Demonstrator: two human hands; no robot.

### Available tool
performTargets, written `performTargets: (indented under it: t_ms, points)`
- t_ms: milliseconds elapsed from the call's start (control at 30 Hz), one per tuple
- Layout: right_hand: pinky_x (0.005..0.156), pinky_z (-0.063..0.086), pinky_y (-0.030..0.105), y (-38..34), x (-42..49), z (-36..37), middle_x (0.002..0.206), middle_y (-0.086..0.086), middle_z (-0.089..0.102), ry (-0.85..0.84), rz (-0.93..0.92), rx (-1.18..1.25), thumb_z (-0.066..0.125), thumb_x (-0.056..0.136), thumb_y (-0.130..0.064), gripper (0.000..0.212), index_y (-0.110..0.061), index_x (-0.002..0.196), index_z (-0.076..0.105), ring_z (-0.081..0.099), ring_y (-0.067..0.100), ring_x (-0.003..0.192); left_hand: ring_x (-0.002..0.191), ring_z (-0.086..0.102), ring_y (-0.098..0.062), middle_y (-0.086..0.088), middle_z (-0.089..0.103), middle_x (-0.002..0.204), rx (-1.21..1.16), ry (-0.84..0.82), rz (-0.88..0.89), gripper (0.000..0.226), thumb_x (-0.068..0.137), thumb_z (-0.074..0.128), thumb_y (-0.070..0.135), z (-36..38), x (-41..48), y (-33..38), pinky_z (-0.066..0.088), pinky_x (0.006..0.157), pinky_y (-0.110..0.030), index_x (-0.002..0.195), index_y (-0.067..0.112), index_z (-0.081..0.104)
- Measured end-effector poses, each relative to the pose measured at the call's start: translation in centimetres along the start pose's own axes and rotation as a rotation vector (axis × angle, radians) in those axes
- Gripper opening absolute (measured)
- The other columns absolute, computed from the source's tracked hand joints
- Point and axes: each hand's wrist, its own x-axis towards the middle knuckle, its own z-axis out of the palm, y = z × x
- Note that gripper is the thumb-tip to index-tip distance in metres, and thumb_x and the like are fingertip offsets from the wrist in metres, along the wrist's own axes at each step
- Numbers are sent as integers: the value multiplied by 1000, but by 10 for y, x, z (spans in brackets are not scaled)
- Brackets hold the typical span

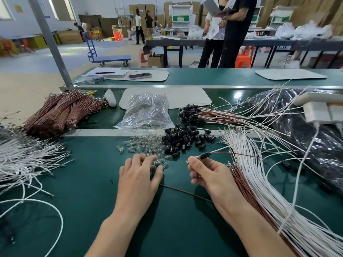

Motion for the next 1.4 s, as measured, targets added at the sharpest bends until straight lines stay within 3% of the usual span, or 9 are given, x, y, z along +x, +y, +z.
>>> performTargets:
  t_ms: [300, 433, 533, 700, 800, 867, 967, 1067, 1400]
  points:
    - [60, 53, 18, -4, 0, -1, 77, 1, 70, 37, 52, 88, 74, 88, -24, 18, -19, 72, 80, 62, 7, 65, 95, 55, -25, 1, 58, 101, 80, 58, 132, 25, 91, 71, 38, 9, 11, 4, 40, 81, -38, 116, 31, 72]
    - [60, 53, 18, -5, 0, -1, 77, 1, 70, 37, 66, 110, 75, 86, -25, 17, -17, 72, 80, 62, 7, 65, 94, 56, -24, 3, 60, 99, 71, 38, 151, 10, 92, 72, 28, 10, 10, 7, 42, 81, -39, 101, 26, 75]
    - [60, 54, 17, -5, 1, -2, 76, 1, 69, 29, 82, 137, 76, 80, -29, 15, -17, 71, 80, 61, 6, 63, 94, 58, -24, 4, 62, 99, 57, 53, 179, 7, 95, 68, 22, 9, 9, 10, 43, 83, -38, 101, 22, 72]
    - [58, 53, 16, -5, 3, -1, 76, 1, 70, 4, 110, 177, 78, 76, -31, 15, -17, 71, 80, 61, 5, 61, 105, 55, -4, 21, 61, 106, -619, 12, -27, 23, 102, 50, 38, 1, 5, 28, 42, 89, -17, 120, 35, 64]
    - [56, 52, 17, -3, 5, -1, 75, 0, 69, -8, 118, 203, 78, 73, -32, 15, -17, 70, 80, 61, 5, 60, 85, 61, 2, 18, 70, 97, -967, -78, -126, 19, 94, 58, 41, -2, 2, 40, 46, 77, -12, 105, 41, 73]
    - [56, 52, 17, -2, 5, -1, 76, 0, 69, -23, 128, 222, 79, 72, -32, 14, -18, 70, 79, 61, 5, 60, 79, 62, -2, 13, 73, 90, -1158, -134, -180, 18, 89, 64, 38, -2, 0, 46, 51, 76, -16, 102, 38, 76]
    - [56, 53, 17, -2, 5, -1, 78, 1, 71, -50, 143, 274, 78, 73, -31, 13, -18, 73, 80, 62, 5, 61, 89, 73, -15, -4, 78, 94, -1372, -154, -262, 20, 83, 69, 26, 1, -3, 50, 55, 81, -20, 100, 30, 79]
    - [55, 53, 17, -3, 5, -1, 77, 2, 71, -53, 148, 300, 79, 71, -31, 14, -18, 74, 80, 62, 6, 60, 96, 75, -22, -12, 78, 97, -1463, -142, -311, 21, 81, 70, 19, -1, -4, 52, 57, 83, -20, 99, 23, 80]
    - [54, 53, 18, -3, 3, 2, 76, 2, 69, -48, 144, 302, 81, 69, -32, 18, -16, 75, 78, 63, 7, 60, 97, 75, -22, -11, 78, 98, -1484, -110, -299, 19, 82, 70, 16, -5, -6, 53, 57, 84, -22, 99, 19, 79]
